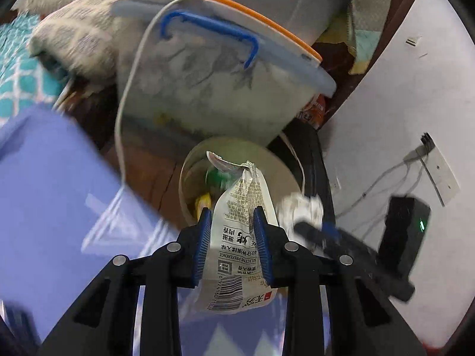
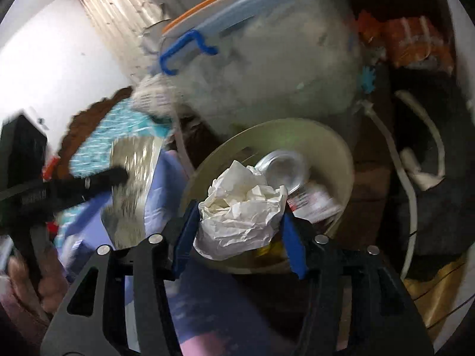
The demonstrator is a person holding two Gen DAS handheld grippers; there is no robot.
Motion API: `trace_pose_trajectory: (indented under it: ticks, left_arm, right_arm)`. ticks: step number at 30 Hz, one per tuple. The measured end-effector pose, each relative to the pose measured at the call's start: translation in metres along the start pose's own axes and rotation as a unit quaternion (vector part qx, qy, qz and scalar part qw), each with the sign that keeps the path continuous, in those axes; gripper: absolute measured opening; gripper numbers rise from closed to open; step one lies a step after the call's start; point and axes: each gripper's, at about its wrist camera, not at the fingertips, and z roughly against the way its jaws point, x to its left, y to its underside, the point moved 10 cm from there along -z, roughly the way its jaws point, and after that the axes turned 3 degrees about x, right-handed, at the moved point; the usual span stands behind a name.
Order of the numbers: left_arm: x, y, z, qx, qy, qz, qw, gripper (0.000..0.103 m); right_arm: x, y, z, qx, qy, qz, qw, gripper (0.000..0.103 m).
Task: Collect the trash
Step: 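Carry wrapper and tissue to the wastebasket and open both tools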
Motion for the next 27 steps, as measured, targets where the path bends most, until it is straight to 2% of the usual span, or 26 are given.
trace_pose_trajectory:
  ticks: [1, 2, 3, 4, 5, 6, 8, 11, 15, 19, 23, 27]
  left_arm:
    - [-0.001, -0.012, -0.01, -0.001, -0.005, -0.005, 1.0, 0.028]
    - [-0.001, -0.021, -0.018, -0.002, -0.01, -0.009, 0.9999, 0.028]
    - [-0.002, -0.031, -0.032, 0.001, -0.018, -0.018, 0.9997, 0.028]
    - [-0.002, -0.035, -0.04, 0.005, -0.024, -0.024, 0.9994, 0.028]
    - [-0.002, -0.038, -0.05, 0.012, -0.032, -0.029, 0.999, 0.034]
    - [0.0, -0.04, -0.064, 0.022, -0.043, -0.032, 0.9983, 0.054]
    - [0.003, -0.043, -0.072, 0.017, -0.056, -0.028, 0.9979, 0.071]
    - [0.004, -0.04, -0.068, 0.015, -0.048, -0.014, 0.9986, 0.071]
    - [0.006, -0.028, -0.029, -0.014, -0.044, -0.002, 0.9989, 0.071]
    - [0.005, 0.005, 0.028, -0.05, -0.042, 0.001, 0.9979, 0.071]
    - [0.015, 0.056, 0.084, -0.075, -0.061, 0.009, 0.9953, 0.071]
    - [0.037, 0.109, 0.126, -0.072, -0.079, 0.022, 0.994, 0.071]
  right_arm:
    - [-0.005, -0.004, 0.0, -0.006, 0.014, 0.001, 1.0, 0.069]
    - [-0.006, -0.006, -0.001, -0.01, 0.016, -0.001, 1.0, 0.083]
    - [-0.009, -0.008, -0.004, -0.007, 0.012, -0.006, 1.0, 0.087]
    - [-0.008, -0.009, -0.005, -0.007, 0.008, -0.009, 1.0, 0.087]
    - [-0.006, -0.008, -0.005, -0.007, 0.006, -0.009, 1.0, 0.087]
    - [-0.005, -0.008, -0.005, -0.008, 0.006, -0.009, 1.0, 0.087]
    - [-0.006, -0.006, 0.003, -0.02, 0.008, -0.012, 1.0, 0.087]
    - [-0.006, -0.003, 0.022, -0.042, 0.01, -0.013, 0.999, 0.087]
    - [0.006, -0.006, 0.043, -0.067, 0.001, -0.015, 0.998, 0.087]
    - [0.038, 0.007, 0.057, -0.076, -0.022, -0.008, 0.997, 0.082]
    - [0.078, 0.034, 0.051, -0.042, -0.062, 0.003, 0.997, 0.072]
    - [0.121, 0.068, 0.039, 0.01, -0.095, 0.017, 0.995, 0.071]
